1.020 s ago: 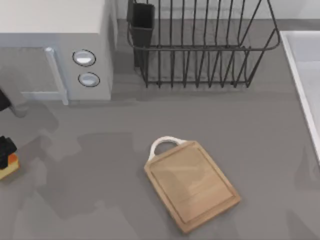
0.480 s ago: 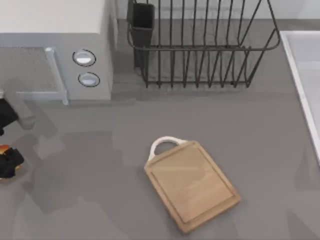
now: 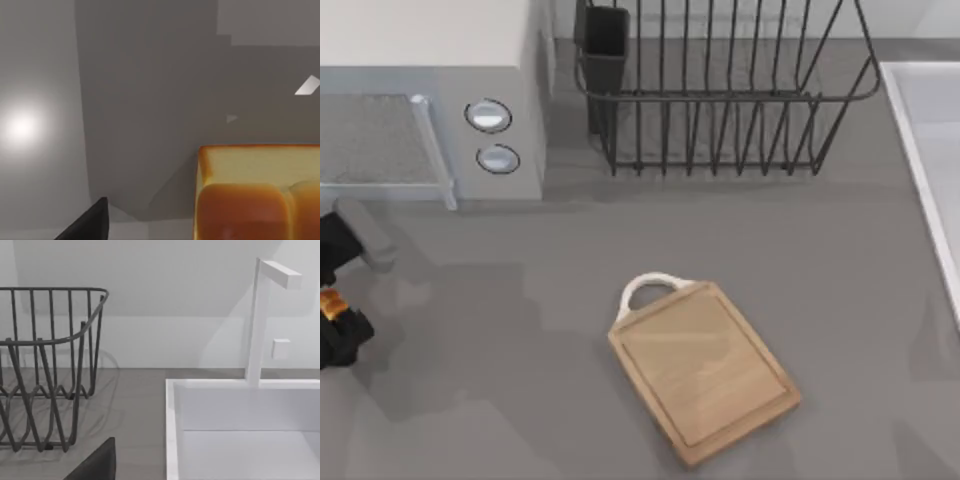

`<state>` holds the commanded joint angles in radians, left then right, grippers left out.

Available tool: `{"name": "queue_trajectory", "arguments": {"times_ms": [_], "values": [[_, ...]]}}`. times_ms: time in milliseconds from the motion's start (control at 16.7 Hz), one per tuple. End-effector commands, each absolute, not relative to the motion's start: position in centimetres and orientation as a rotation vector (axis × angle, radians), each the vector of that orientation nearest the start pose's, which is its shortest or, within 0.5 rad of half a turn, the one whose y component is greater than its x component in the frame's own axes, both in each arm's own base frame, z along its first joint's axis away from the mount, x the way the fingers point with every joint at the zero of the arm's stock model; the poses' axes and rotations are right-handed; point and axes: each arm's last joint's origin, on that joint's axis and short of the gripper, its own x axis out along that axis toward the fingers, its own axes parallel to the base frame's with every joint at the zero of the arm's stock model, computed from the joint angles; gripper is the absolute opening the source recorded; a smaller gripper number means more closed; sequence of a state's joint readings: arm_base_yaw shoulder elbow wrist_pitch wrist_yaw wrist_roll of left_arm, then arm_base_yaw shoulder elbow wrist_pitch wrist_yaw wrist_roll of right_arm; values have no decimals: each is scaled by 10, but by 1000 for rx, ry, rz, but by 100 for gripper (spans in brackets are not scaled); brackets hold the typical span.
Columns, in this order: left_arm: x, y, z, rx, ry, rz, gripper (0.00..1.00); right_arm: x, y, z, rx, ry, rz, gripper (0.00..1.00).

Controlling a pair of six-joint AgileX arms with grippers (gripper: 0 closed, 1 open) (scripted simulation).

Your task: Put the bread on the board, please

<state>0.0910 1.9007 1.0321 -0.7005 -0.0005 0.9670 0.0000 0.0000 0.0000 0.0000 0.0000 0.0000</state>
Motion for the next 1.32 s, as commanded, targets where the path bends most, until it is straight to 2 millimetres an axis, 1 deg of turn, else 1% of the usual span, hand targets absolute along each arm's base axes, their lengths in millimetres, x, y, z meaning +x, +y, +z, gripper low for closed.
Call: {"name": "queue_trajectory", "arguments": {"times_ms": [780,840,1260,1320], "values": [[314,30,102,681,1461,-678,2,106,-1,160,0,0,0,100],[314,30,102,681,1461,-678,0,106,-1,160,0,0,0,100],[314,30,102,681,1461,-678,0,106,-1,160,0,0,0,100],[312,29,114,666,1450,-677,0,106,-1,160,0,0,0,100]]}}
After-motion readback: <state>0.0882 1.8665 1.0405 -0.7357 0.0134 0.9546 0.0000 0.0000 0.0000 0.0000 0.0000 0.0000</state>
